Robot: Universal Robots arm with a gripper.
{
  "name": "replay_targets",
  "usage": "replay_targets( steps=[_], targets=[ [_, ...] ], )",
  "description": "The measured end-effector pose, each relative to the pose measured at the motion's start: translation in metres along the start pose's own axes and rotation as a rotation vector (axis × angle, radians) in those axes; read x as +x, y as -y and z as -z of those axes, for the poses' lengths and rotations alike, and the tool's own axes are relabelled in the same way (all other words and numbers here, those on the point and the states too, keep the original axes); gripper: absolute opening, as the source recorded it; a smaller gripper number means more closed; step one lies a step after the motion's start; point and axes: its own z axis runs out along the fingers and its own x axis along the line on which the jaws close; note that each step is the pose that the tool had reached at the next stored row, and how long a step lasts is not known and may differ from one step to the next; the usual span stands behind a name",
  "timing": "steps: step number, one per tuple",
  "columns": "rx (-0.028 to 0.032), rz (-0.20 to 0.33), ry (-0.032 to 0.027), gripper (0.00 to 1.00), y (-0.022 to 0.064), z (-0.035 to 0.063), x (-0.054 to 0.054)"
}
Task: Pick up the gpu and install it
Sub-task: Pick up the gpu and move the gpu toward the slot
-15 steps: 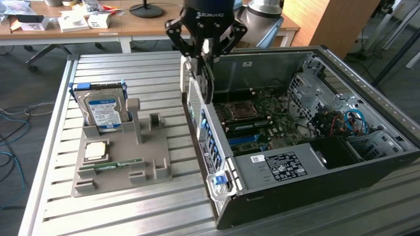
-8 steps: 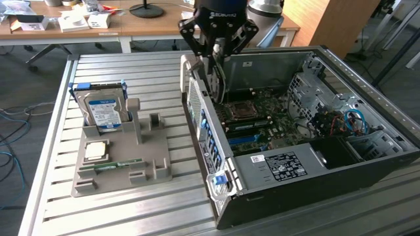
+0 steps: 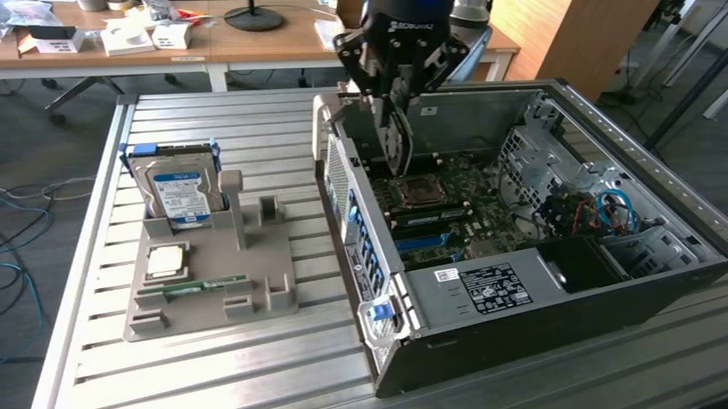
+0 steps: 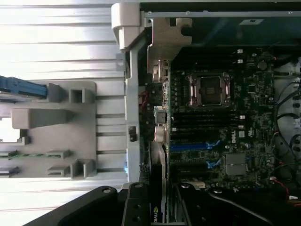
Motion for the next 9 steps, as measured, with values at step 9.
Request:
replay_targets(
  steps=[9],
  targets=[
    [-0.001,0.0,-0.0001,0.26,-0.0014,-0.0007,-0.027]
  ],
)
